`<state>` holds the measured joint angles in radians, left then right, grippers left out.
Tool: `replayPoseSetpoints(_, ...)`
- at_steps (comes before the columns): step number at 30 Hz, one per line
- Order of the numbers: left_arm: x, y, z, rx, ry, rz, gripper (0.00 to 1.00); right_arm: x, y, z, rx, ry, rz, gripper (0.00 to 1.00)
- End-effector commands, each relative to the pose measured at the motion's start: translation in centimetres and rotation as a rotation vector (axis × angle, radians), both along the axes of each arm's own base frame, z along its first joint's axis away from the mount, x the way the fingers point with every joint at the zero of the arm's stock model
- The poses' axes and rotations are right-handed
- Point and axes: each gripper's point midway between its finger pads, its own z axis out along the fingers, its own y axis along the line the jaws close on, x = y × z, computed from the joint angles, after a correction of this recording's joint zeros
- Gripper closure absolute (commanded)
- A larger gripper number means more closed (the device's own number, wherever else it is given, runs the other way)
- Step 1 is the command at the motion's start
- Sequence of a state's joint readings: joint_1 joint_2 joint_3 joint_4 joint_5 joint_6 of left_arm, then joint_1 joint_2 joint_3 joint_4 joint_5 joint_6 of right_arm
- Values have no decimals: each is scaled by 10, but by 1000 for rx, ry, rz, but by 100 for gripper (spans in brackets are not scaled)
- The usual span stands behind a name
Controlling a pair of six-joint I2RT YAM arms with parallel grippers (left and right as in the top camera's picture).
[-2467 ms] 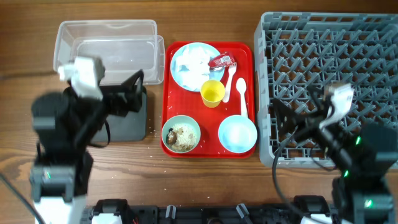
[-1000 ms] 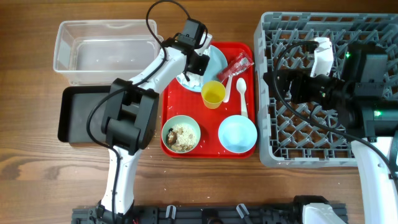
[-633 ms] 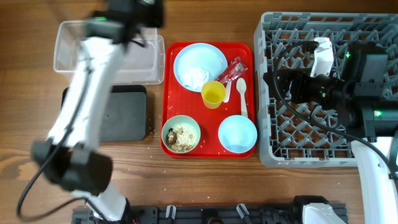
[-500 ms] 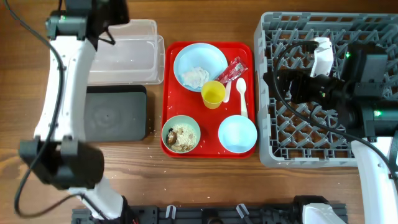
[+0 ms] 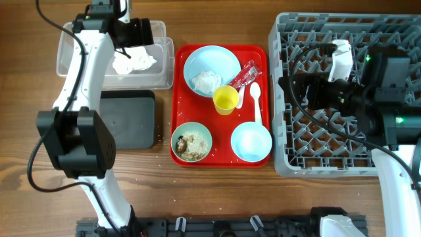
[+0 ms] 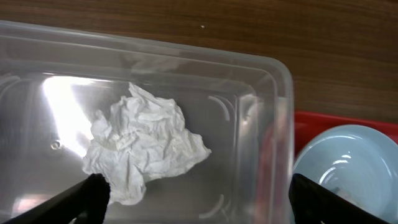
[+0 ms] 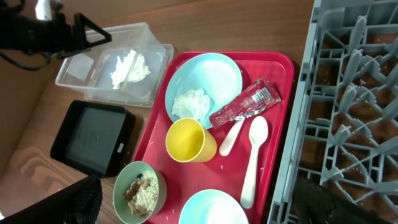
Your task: Sort waste into correct bins and load items into the dishwasher rack
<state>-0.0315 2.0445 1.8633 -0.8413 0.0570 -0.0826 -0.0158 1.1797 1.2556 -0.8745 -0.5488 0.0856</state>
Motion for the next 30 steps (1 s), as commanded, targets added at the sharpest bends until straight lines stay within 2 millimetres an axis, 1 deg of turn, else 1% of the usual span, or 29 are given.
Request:
replayPoseSetpoints(1, -19, -57, 29, -38, -12, -144, 14, 1, 0, 8, 0, -15, -10, 0)
replayPoseSetpoints(2, -28, -76, 24, -43, 19, -185, 15, 2, 0, 8, 0, -15, -10, 0)
replayPoseSetpoints(4, -41, -107, 17, -39, 50, -249, 15, 1, 0, 8, 0, -15, -10, 0)
replayPoseSetpoints(5, -50, -129, 10, -35, 68, -297, 14, 1, 0, 8, 0, -15, -10, 0)
replayPoseSetpoints(7, -62, -155, -5, -28, 103, -353, 15, 1, 0, 8, 0, -14, -10, 0)
replayPoseSetpoints(8, -68, -165, -19, -18, 130, -382, 16, 1, 0, 8, 0, -14, -10, 0)
replayPoseSetpoints(9, -71, -170, -29, -11, 146, -401, 16, 1, 0, 8, -1, -14, -10, 0)
replayPoseSetpoints(10, -74, -175, -44, 0, 169, -424, 17, 1, 0, 8, 0, -14, -10, 0)
replayPoseSetpoints(13, -72, -187, -80, 24, 202, -496, 22, 1, 0, 8, 0, -14, -10, 0)
replayPoseSetpoints(15, -74, -191, -96, 35, 223, -519, 25, 1, 0, 8, 0, -14, -10, 0)
replayPoseSetpoints(16, -76, -193, -111, 42, 252, -527, 27, 1, 0, 7, 0, -12, -10, 0)
replayPoseSetpoints(20, -81, -194, -141, 52, 310, -532, 32, 1, 0, 7, 0, -11, -10, 0)
replayPoseSetpoints(22, -82, -194, -153, 54, 330, -532, 38, 1, 0, 7, 0, -10, -10, 0)
replayPoseSetpoints(24, -81, -195, -157, 54, 326, -531, 59, 1, 0, 7, 0, -10, -10, 0)
replayPoseSetpoints(25, -79, -195, -156, 53, 320, -531, 80, 1, 0, 7, 0, -10, -10, 0)
replayPoseSetpoints(26, -78, -196, -156, 52, 312, -531, 95, 1, 0, 7, 0, -10, -10, 0)
replayPoseSetpoints(28, -74, -198, -153, 48, 296, -529, 96, 1, 0, 7, 0, -10, -10, 0)
replayPoseSetpoints(29, -71, -198, -146, 42, 282, -520, 96, 1, 0, 7, 0, -10, -10, 0)
replayPoseSetpoints(30, -63, -196, -133, 30, 256, -494, 96, 1, 0, 7, 0, -10, -10, 0)
